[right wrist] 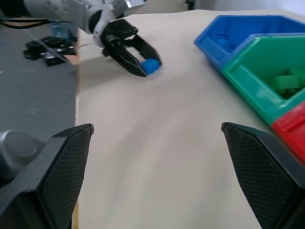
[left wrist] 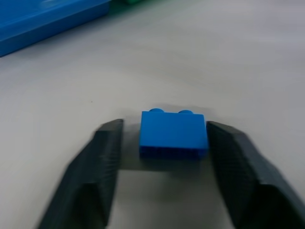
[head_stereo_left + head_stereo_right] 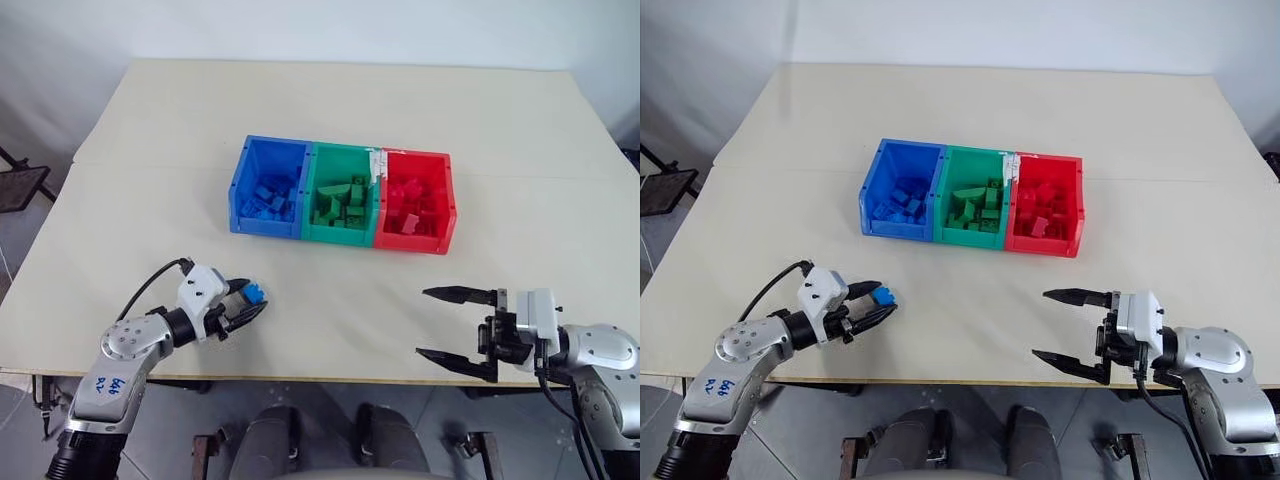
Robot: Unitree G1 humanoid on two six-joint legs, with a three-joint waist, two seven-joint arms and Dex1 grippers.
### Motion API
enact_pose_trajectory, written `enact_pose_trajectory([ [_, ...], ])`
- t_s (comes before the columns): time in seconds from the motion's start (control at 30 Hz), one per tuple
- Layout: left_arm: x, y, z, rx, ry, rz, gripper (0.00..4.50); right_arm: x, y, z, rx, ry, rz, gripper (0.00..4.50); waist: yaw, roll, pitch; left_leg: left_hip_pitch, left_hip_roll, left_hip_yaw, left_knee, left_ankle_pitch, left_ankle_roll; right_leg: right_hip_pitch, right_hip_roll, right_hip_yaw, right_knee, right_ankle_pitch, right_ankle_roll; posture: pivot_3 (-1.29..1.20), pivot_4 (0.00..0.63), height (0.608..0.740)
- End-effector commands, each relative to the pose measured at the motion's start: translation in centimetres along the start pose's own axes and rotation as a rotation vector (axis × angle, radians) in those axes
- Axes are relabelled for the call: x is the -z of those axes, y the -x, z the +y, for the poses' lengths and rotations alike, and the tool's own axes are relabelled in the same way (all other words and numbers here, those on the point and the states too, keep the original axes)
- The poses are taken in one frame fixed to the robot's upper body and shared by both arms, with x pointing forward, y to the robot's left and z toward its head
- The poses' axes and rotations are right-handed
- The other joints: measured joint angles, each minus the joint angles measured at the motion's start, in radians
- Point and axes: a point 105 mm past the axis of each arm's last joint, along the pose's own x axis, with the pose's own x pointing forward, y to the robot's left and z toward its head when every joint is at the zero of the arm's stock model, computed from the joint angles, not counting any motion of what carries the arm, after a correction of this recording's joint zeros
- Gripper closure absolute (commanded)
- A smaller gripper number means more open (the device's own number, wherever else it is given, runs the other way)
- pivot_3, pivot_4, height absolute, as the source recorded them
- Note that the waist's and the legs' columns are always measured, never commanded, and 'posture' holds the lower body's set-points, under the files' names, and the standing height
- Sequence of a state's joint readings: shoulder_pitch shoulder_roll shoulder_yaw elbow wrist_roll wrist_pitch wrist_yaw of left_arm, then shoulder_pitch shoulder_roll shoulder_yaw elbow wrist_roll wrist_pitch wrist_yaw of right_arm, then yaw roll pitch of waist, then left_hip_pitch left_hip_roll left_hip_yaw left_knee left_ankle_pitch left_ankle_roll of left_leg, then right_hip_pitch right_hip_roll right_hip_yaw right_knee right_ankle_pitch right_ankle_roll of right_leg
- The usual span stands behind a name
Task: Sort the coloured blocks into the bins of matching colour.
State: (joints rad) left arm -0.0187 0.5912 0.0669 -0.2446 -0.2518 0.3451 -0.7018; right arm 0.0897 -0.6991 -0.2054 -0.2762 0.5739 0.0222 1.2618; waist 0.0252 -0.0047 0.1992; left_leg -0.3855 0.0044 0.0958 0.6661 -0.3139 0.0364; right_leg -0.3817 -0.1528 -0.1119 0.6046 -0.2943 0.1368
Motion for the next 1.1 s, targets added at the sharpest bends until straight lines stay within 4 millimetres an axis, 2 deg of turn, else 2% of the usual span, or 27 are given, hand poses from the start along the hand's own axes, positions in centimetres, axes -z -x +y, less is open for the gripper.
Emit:
enact_pose_trajectory([
  [0.03, 0.5, -0.2, -0.3, 0.023, 0.011, 0.017, 2.95, -1.1, 0.1, 0.0, 0.001, 0.047, -0.018, 0.00, 0.000, 0.001, -0.001, 0.000, 0.000, 0.000, 0.000, 0.000, 0.000, 0.000, 0.000, 0.000, 0.000, 0.000, 0.000, 0.00, 0.150, 0.740],
  [0.13, -2.6, -1.0, 1.2, -0.005, -0.004, -0.119, 3.03, -1.8, -0.3, -0.3, 0.042, 0.048, -0.053, 0.00, 0.004, 0.002, -0.001, 0.000, 0.000, -0.001, 0.000, 0.000, 0.000, 0.000, 0.000, 0.001, 0.001, 0.000, 0.000, 0.00, 0.150, 0.740],
  [0.2, -5.5, -1.8, 2.6, -0.033, -0.016, -0.212, 3.03, -2.8, -0.4, -1.5, 0.152, 0.029, -0.122, 0.00, 0.005, 0.001, 0.000, -0.001, 0.000, -0.001, 0.001, 0.001, 0.000, -0.001, 0.000, 0.000, 0.001, 0.000, 0.000, 0.00, 0.150, 0.740],
  [0.27, -7.1, -2.3, 3.4, -0.051, -0.001, -0.254, 3.03, -3.4, -0.5, -2.2, 0.223, 0.010, -0.164, 0.00, 0.005, 0.001, 0.000, -0.002, 0.000, -0.002, 0.001, 0.001, -0.001, -0.001, 0.000, 0.000, 0.000, 0.001, -0.001, 0.00, 0.150, 0.740],
  [0.4, -11.3, -5.2, 5.3, -0.046, -0.095, -0.291, 3.03, -3.7, 0.0, -3.2, 0.331, 0.026, -0.178, 0.00, 0.004, 0.001, 0.000, -0.002, -0.001, -0.001, 0.001, 0.004, 0.003, -0.001, 0.002, -0.003, 0.005, 0.001, 0.000, 0.00, 0.150, 0.740],
  [0.47, -12.6, -6.6, 6.4, -0.078, -0.106, -0.293, 3.03, -3.7, 0.2, -3.6, 0.377, 0.031, -0.178, 0.00, 0.005, 0.001, 0.000, -0.002, -0.001, -0.001, 0.000, 0.004, 0.004, -0.001, 0.002, -0.003, 0.005, 0.001, 0.000, 0.00, 0.150, 0.740],
  [0.67, -13.5, -9.4, 8.6, -0.152, -0.116, -0.285, 3.03, -3.6, 0.7, -4.4, 0.473, 0.041, -0.181, 0.00, -0.003, 0.001, 0.000, -0.003, -0.001, 0.001, 0.000, 0.005, 0.006, -0.001, 0.004, -0.004, 0.002, 0.002, 0.002, 0.00, 0.150, 0.740],
  [0.8, -14.2, -9.4, 8.8, -0.143, -0.100, -0.322, 1.72, -3.5, 0.6, -4.3, 0.475, 0.043, -0.178, 0.00, -0.001, 0.000, 0.000, -0.005, -0.001, 0.001, 0.000, 0.005, 0.006, -0.002, 0.004, -0.005, 0.002, 0.002, 0.002, 0.00, 0.150, 0.740],
  [0.9, -14.0, -8.7, 8.0, -0.093, -0.117, -0.345, 0.81, -3.4, 0.5, -4.3, 0.475, 0.043, -0.179, 0.00, -0.001, 0.000, 0.000, -0.005, -0.001, 0.001, 0.001, 0.005, 0.006, -0.002, 0.004, -0.004, 0.002, 0.003, 0.003, 0.00, 0.150, 0.740],
  [1.0, -13.3, -6.8, 7.5, -0.072, -0.155, -0.361, 0.02, -3.3, 0.5, -4.4, 0.460, 0.046, -0.178, 0.00, -0.005, 0.000, 0.000, -0.005, -0.001, 0.001, 0.000, 0.005, 0.006, -0.002, 0.004, -0.004, 0.002, 0.003, 0.003, 0.00, 0.150, 0.740],
  [1.1, -11.6, -3.6, 7.7, -0.097, -0.174, -0.346, 0.02, -3.2, 0.5, -4.3, 0.427, 0.052, -0.170, 0.00, -0.011, 0.000, 0.000, -0.004, 0.000, 0.001, 0.000, 0.005, 0.006, -0.002, 0.004, -0.004, 0.003, 0.003, 0.003, 0.00, 0.150, 0.740],
])
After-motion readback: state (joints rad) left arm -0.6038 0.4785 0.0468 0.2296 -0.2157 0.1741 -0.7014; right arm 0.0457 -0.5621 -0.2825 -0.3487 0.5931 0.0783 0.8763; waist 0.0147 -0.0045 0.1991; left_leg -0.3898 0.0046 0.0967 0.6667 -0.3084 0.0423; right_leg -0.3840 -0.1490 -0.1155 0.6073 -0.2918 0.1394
